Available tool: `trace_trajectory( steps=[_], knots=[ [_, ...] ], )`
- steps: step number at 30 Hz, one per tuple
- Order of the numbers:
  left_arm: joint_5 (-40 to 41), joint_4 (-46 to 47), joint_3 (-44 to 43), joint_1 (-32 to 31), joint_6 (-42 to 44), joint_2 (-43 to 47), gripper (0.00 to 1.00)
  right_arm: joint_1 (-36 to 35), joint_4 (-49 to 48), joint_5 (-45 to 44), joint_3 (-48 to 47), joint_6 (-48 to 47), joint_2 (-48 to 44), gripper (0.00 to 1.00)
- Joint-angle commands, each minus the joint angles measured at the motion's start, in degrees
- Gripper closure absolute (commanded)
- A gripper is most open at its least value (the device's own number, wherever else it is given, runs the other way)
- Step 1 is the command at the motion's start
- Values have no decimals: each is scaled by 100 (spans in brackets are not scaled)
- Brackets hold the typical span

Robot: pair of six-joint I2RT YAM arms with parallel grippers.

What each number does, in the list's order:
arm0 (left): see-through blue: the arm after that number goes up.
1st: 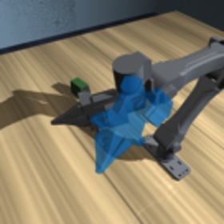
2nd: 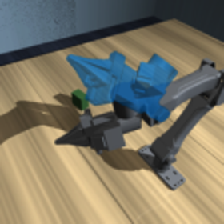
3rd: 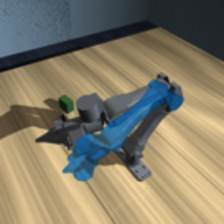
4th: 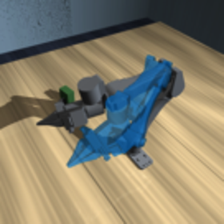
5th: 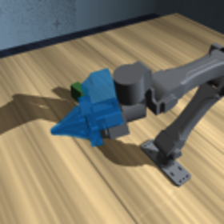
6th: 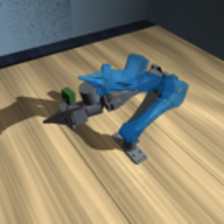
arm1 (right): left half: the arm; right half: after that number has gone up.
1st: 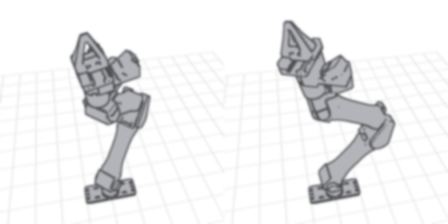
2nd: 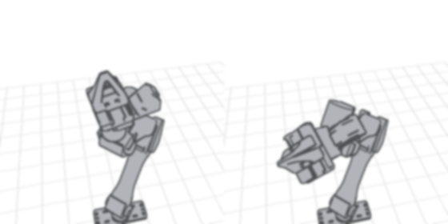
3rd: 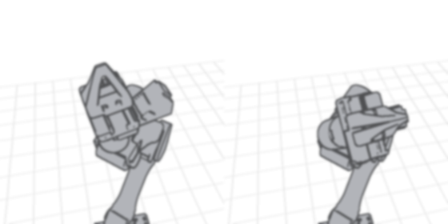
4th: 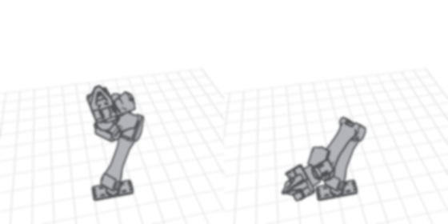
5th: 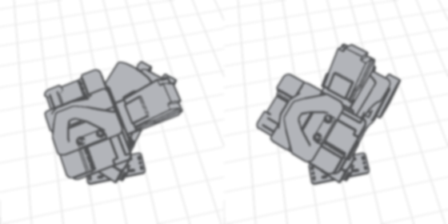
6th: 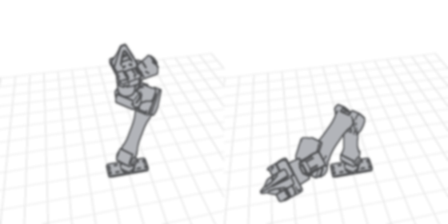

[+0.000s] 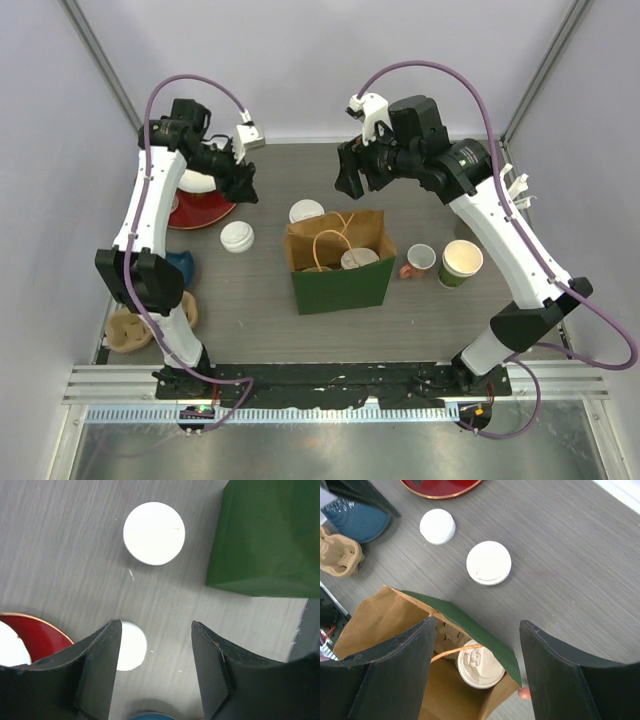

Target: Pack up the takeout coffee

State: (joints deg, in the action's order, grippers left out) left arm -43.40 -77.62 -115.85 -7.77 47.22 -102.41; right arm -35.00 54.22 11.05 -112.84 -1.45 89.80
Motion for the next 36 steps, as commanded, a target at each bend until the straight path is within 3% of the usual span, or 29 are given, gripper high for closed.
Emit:
trace_trajectory(
  steps=[1, 5, 10, 14, 22, 28, 36],
  knots=[
    [-1293, -1756, 159, 188, 2184, -226, 38, 29, 440, 117, -423, -48, 108, 28],
    [-1619, -1747, 563, 92, 3317, -227, 36, 29, 721, 47, -643, -65, 230, 28],
    [-1584, -1651, 976, -242, 3645, -446, 37, 29, 1090, 46, -836, -127, 371, 28],
    [-1523, -721, 1100, -427, 3030, -630, 37, 38, 1267, 73, -950, -145, 512, 28],
    [-1356, -1150, 933, -656, 3487, -1158, 38, 90, 1311, 29, -1056, -189, 600, 28],
    [-1189, 150, 863, -726, 2336, -1290, 39, 108, 1328, 20, -1074, -153, 600, 28],
    [-1224, 169, 862, -919, 2432, -1369, 39, 222, 1372, -33, -837, -154, 407, 27]
  ],
)
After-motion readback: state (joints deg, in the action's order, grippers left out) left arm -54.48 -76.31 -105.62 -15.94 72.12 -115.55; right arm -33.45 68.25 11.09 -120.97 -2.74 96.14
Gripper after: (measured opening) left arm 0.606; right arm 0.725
